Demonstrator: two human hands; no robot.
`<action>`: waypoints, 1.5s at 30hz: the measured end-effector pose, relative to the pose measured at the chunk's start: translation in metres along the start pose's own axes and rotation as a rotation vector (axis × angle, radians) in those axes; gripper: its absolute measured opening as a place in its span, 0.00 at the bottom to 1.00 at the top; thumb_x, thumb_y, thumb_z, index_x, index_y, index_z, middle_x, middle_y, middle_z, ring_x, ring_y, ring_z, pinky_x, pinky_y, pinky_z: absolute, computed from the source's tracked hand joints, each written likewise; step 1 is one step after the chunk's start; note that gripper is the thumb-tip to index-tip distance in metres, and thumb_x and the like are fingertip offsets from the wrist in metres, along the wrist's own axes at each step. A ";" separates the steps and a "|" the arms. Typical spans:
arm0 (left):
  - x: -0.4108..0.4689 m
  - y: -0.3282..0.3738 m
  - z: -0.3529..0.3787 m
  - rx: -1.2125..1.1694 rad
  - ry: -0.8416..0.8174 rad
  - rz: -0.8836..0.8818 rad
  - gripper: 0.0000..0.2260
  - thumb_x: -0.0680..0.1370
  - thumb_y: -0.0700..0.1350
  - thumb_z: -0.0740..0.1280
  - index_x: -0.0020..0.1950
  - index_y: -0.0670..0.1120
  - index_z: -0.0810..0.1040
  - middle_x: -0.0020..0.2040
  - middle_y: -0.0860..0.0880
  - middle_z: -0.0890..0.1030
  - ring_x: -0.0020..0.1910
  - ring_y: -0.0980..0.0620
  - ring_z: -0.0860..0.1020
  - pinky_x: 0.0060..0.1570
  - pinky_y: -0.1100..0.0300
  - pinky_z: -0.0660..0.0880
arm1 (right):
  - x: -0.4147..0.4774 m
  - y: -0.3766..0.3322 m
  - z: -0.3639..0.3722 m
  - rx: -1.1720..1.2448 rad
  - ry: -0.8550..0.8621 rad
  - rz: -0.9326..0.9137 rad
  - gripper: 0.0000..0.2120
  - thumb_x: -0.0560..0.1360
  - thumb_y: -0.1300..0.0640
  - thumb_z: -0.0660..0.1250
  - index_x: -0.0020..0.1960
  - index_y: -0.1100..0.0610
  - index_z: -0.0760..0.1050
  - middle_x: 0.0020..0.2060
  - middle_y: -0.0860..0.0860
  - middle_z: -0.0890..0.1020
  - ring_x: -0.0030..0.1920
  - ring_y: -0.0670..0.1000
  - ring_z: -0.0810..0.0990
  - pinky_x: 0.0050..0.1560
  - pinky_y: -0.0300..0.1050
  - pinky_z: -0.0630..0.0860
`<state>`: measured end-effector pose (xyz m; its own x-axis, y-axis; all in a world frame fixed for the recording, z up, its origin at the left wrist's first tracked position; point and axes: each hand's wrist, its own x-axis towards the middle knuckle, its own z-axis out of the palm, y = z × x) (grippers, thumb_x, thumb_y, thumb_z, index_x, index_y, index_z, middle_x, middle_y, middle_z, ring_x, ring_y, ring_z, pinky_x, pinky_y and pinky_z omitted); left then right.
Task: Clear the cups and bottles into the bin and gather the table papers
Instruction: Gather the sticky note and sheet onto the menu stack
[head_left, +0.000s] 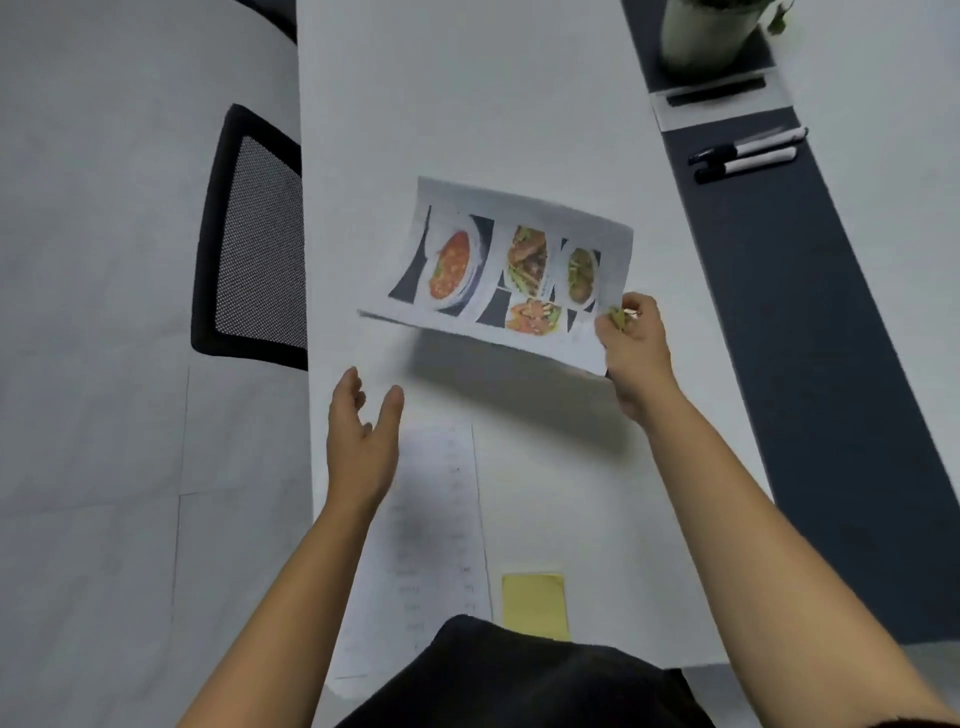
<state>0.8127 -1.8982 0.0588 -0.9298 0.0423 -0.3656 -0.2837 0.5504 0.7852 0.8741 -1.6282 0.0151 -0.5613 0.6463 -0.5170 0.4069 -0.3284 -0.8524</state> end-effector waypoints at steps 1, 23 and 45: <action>-0.001 0.003 -0.011 -0.013 0.013 0.039 0.34 0.79 0.56 0.67 0.80 0.52 0.56 0.78 0.53 0.61 0.74 0.56 0.64 0.69 0.57 0.66 | -0.015 -0.001 -0.001 -0.013 -0.088 -0.006 0.09 0.81 0.57 0.64 0.59 0.48 0.69 0.56 0.54 0.80 0.49 0.57 0.80 0.44 0.54 0.80; -0.067 -0.182 -0.135 -0.636 0.160 -0.469 0.09 0.79 0.37 0.68 0.54 0.50 0.78 0.52 0.47 0.83 0.50 0.45 0.82 0.51 0.48 0.80 | -0.191 0.096 0.080 0.145 -0.254 0.335 0.21 0.80 0.41 0.64 0.63 0.55 0.78 0.56 0.57 0.84 0.55 0.56 0.85 0.51 0.51 0.82; -0.086 -0.228 -0.116 0.124 -0.187 -0.261 0.11 0.78 0.41 0.63 0.59 0.46 0.79 0.54 0.47 0.82 0.49 0.48 0.80 0.44 0.58 0.75 | -0.191 0.156 0.127 -0.643 -0.056 0.079 0.30 0.81 0.61 0.60 0.80 0.58 0.53 0.76 0.58 0.65 0.75 0.59 0.65 0.73 0.53 0.63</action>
<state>0.9304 -2.1238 -0.0310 -0.7675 0.0326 -0.6402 -0.4649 0.6592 0.5910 0.9536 -1.8900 -0.0294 -0.5414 0.5944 -0.5946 0.7893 0.1156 -0.6030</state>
